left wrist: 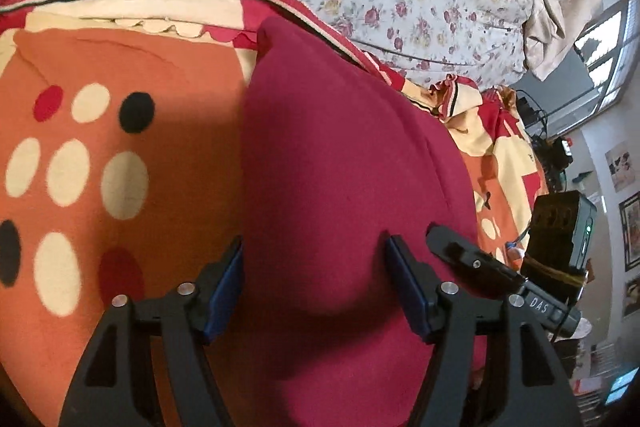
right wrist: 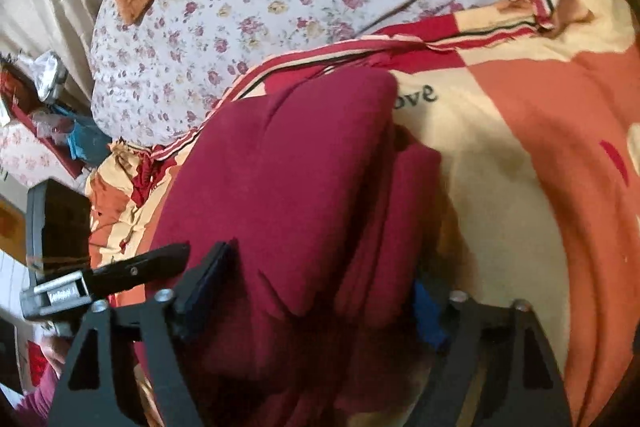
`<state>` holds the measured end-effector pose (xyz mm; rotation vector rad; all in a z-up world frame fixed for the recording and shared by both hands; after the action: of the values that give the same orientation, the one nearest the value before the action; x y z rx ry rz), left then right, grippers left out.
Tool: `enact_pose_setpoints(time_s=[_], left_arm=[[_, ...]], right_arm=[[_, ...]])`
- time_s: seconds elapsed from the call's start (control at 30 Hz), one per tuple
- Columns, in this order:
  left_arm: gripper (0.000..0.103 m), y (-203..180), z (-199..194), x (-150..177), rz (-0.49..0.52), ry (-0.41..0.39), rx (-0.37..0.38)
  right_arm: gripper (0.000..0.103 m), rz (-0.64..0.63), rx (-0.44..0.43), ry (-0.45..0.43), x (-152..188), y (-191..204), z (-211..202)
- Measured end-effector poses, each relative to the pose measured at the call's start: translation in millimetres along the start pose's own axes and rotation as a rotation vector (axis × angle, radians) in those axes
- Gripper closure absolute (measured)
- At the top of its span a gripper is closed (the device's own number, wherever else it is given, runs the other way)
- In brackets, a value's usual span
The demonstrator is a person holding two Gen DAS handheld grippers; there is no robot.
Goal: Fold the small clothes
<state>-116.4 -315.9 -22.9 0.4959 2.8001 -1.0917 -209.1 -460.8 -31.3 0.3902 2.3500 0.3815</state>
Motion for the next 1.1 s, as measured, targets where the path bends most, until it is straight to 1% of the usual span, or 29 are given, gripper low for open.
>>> enact_pose_setpoints(time_s=[0.03, 0.07, 0.1, 0.13, 0.2, 0.33, 0.47, 0.57, 0.6, 0.63, 0.67, 0.7, 0.73, 0.83, 0.87, 0.97, 1.0, 1.07, 1.1], left_arm=[[0.062, 0.1, -0.9, -0.2, 0.003, -0.002, 0.003], [0.064, -0.1, -3.6, 0.7, 0.005, -0.008, 0.006], [0.07, -1.4, -8.9, 2.1, 0.011, -0.016, 0.008], [0.074, -2.9, -14.2, 3.6, 0.017, -0.021, 0.008], [0.077, -8.0, -30.6, 8.5, 0.034, -0.03, 0.008], [0.077, -8.8, -71.3, 22.0, 0.056, -0.068, -0.013], [0.077, 10.4, -107.6, 42.6, 0.03, -0.082, -0.048], [0.077, 31.0, -113.8, 56.5, 0.005, -0.074, -0.093], [0.077, 41.2, -112.2, 61.7, -0.006, -0.067, -0.113], [0.076, 49.9, -109.6, 65.3, -0.019, -0.063, -0.125], [0.074, 60.3, -104.6, 68.5, -0.048, -0.052, -0.13], [0.07, 63.5, -103.0, 70.2, -0.06, -0.054, -0.125], [0.068, 66.0, -103.7, 72.3, -0.067, -0.066, -0.118], [0.067, 63.4, -114.0, 73.1, -0.058, -0.138, -0.153], [0.067, 61.3, -119.7, 72.5, -0.041, -0.177, -0.187], [0.067, 54.2, -135.1, 72.1, 0.004, -0.268, -0.267], [0.067, 51.9, -138.4, 73.0, 0.011, -0.283, -0.273], [0.067, 48.1, -146.3, 74.2, 0.025, -0.319, -0.284], [0.067, 45.8, -150.8, 75.2, 0.034, -0.342, -0.301]], right_arm=[[0.034, -0.006, 0.004, -0.001, -0.6, 1.1, -0.7], [0.044, -0.009, 0.0, -0.003, -2.0, 2.8, -2.7], [0.052, -0.013, -0.001, -0.004, -3.4, 5.4, -5.6], [0.055, -0.027, 0.006, -0.003, -5.4, 9.4, -9.8], [0.061, -0.057, 0.01, -0.002, -9.9, 18.9, -16.2], [0.062, -0.109, -0.059, 0.002, -15.3, 56.9, -29.3], [0.062, -0.138, -0.119, 0.025, -4.8, 93.4, -33.1], [0.062, -0.16, -0.146, 0.059, 14.0, 116.4, -25.1], [0.06, -0.162, -0.147, 0.074, 21.0, 120.3, -20.6], [0.057, -0.159, -0.142, 0.094, 28.7, 121.9, -14.7], [0.051, -0.158, -0.11, 0.113, 37.6, 120.7, -7.6], [0.049, -0.175, -0.071, 0.13, 44.3, 118.2, -3.4], [0.049, -0.19, -0.049, 0.138, 48.8, 116.7, -2.4], [0.048, -0.199, -0.018, 0.117, 51.2, 117.0, -18.9], [0.048, -0.213, -0.001, 0.112, 50.6, 119.0, -26.4], [0.048, -0.312, 0.073, 0.074, 46.9, 133.1, -53.7], [0.048, -0.351, 0.085, 0.048, 44.1, 142.2, -64.5], [0.048, -0.381, 0.084, 0.023, 42.2, 153.1, -77.8], [0.048, -0.386, 0.087, 0.018, 41.1, 157.9, -81.9]])
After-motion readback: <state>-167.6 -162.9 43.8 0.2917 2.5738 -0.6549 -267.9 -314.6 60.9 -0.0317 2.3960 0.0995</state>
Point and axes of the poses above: each gripper's, at about its wrist camera, not at the fingertips, and z roughly the way its jaws point, y to its left, x to its underside, the point moved 7 cm from there along z, roughly the way its jaws point, and after that the axes turned 15 degrees about -z, right-handed, at the moved point
